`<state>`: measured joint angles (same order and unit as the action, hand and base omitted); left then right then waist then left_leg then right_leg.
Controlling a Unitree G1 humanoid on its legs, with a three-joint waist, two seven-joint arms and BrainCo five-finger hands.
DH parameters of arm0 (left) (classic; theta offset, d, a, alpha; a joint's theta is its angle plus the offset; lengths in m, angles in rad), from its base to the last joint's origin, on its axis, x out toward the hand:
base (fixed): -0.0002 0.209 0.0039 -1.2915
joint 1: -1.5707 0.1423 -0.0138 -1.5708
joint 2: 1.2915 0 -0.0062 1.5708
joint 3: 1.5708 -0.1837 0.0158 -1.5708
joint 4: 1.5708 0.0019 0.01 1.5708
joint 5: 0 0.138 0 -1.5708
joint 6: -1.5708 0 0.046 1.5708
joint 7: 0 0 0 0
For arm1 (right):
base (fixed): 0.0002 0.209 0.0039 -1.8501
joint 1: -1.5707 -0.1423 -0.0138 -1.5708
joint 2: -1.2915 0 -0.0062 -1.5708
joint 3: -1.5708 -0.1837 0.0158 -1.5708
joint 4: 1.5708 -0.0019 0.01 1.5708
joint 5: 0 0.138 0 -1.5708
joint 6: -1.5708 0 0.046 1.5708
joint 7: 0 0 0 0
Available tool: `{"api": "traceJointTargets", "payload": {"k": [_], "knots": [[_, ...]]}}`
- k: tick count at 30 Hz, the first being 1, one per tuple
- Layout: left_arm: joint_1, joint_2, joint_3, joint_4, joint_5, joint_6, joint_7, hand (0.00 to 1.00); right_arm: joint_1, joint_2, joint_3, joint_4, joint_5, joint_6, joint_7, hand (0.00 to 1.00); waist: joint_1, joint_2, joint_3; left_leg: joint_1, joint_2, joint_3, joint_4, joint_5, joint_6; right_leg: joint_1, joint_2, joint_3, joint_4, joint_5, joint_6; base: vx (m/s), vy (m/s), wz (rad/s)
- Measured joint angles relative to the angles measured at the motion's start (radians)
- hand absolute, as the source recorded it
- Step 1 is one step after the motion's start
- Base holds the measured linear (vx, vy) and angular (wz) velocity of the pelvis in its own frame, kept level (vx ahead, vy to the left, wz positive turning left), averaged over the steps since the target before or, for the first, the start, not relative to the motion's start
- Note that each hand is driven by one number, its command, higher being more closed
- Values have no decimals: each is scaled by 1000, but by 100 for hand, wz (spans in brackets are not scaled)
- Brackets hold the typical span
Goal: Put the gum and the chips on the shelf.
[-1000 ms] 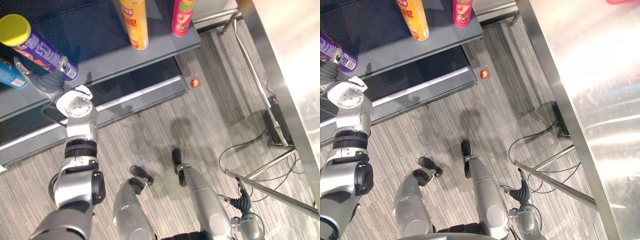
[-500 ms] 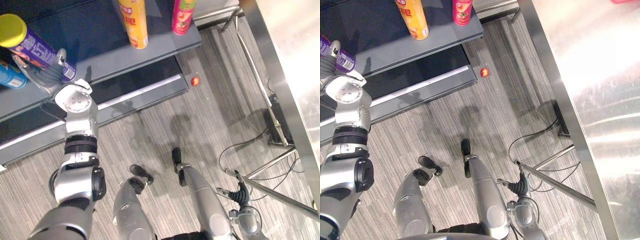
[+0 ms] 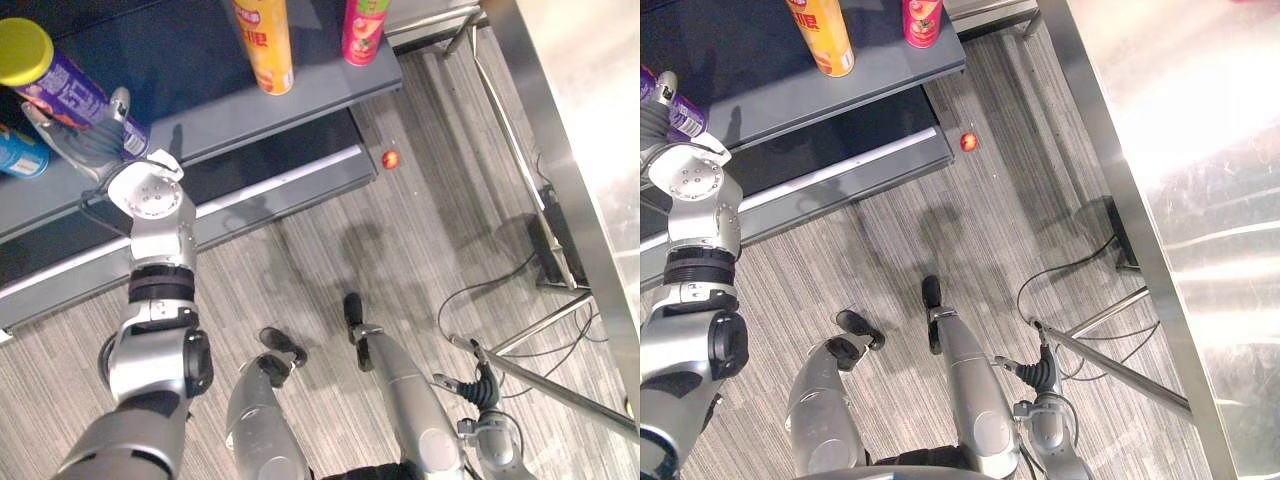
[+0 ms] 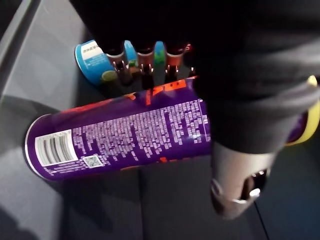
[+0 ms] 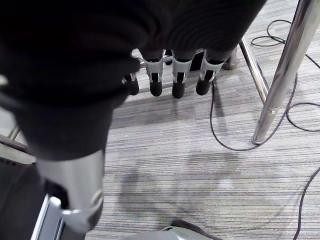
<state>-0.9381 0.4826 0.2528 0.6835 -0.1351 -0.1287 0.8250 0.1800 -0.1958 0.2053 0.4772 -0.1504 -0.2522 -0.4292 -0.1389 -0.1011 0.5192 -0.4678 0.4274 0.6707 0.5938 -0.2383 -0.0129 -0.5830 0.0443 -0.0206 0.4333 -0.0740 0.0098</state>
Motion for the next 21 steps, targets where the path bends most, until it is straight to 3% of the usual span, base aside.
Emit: {"api": "traceJointTargets", "payload": {"k": [21], "knots": [[-7,-4,-1,39,-12,-23,9,0,-23,10,-1,0,1,0,-7,0,-20,-3,0,-2,-6,4,-17,8,-3,-5,1,3,-9,1,1,26,-11,0]]}}
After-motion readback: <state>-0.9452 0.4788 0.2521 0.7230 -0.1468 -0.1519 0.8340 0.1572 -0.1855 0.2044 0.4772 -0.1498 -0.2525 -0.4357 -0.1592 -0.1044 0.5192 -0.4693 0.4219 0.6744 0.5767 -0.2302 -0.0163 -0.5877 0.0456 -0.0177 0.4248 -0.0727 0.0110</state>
